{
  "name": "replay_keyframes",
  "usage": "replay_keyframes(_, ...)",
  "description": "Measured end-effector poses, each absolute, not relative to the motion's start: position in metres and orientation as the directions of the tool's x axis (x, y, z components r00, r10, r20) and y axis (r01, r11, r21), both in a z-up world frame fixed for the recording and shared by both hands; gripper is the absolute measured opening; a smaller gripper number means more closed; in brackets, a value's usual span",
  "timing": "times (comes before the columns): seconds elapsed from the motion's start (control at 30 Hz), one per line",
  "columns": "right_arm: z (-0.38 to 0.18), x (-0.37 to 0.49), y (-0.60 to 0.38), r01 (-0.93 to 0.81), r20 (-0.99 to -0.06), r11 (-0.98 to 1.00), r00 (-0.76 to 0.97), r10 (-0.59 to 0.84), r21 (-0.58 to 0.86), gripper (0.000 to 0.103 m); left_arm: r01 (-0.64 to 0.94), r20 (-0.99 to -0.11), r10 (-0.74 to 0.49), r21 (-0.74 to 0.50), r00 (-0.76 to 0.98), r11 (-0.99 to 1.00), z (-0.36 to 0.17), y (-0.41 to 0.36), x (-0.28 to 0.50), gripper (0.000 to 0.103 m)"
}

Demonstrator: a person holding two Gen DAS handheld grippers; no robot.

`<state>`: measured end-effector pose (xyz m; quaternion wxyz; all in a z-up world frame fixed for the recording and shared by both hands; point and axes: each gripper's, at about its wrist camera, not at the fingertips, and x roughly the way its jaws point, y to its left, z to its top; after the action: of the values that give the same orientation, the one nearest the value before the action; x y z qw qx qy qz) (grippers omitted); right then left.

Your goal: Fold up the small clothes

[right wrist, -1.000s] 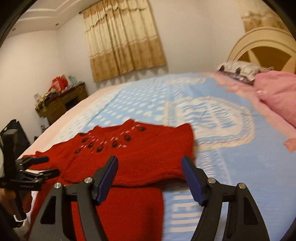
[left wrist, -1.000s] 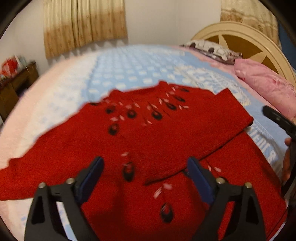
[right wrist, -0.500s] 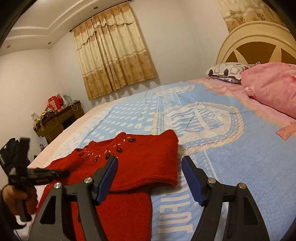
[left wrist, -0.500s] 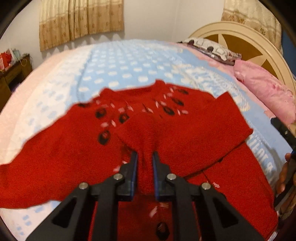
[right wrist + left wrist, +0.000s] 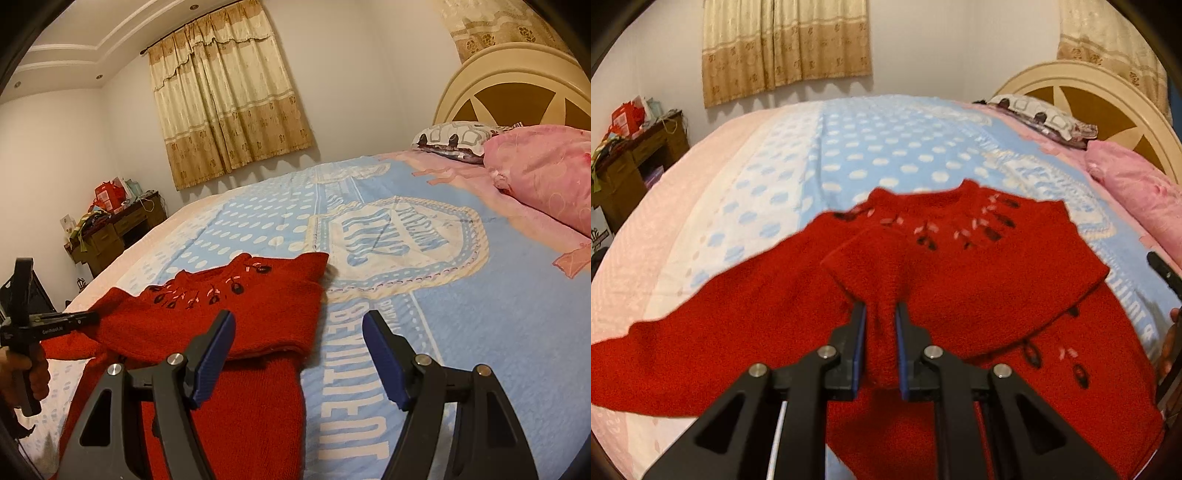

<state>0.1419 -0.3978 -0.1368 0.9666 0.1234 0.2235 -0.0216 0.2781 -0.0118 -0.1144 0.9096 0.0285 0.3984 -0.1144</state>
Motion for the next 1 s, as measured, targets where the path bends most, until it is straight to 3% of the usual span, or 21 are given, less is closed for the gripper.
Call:
replay_keyframes(0.23, -0.141, 0.146, -0.396, 0.099, -0.464, 0.970, 0.886, 0.016, 0.223, 0.072, 0.212, -0.747, -0.150, -0.012, 0.648, 0.977, -0.133, -0.011, 0.275, 0.015)
replay_keyframes(0.53, -0.141, 0.147, -0.394, 0.094, -0.468, 0.972, 0.883, 0.019, 0.218, 0.072, 0.188, -0.752, -0.172, -0.065, 0.636, 0.980, -0.138, 0.006, 0.279, 0.018)
replay_keyframes(0.63, -0.143, 0.149, -0.393, 0.092, -0.477, 0.972, 0.878, 0.022, 0.215, 0.072, 0.184, -0.765, -0.146, -0.036, 0.628, 0.982, -0.145, 0.001, 0.278, 0.029)
replay_keyframes(0.7, -0.144, 0.150, -0.393, 0.093, -0.483, 0.972, 0.876, 0.023, 0.215, 0.072, 0.175, -0.764, -0.130, -0.023, 0.632, 0.984, -0.144, 0.000, 0.276, 0.049)
replay_keyframes(0.8, -0.142, 0.150, -0.392, 0.090, -0.484, 0.972, 0.875, 0.027, 0.216, 0.072, 0.169, -0.749, -0.113, -0.002, 0.653, 0.986, -0.139, 0.001, 0.272, 0.062)
replay_keyframes(0.9, -0.130, 0.160, -0.384, 0.002, -0.496, 0.971, 0.860, 0.120, 0.238, 0.072, 0.163, -0.723, -0.103, 0.013, 0.683, 0.986, -0.132, 0.007, 0.269, 0.075)
replay_keyframes(1.0, -0.122, 0.185, -0.358, -0.078, -0.563, 0.984, 0.812, 0.157, 0.160, 0.072, 0.133, -0.719, -0.075, 0.025, 0.691, 0.991, -0.132, 0.014, 0.274, 0.077)
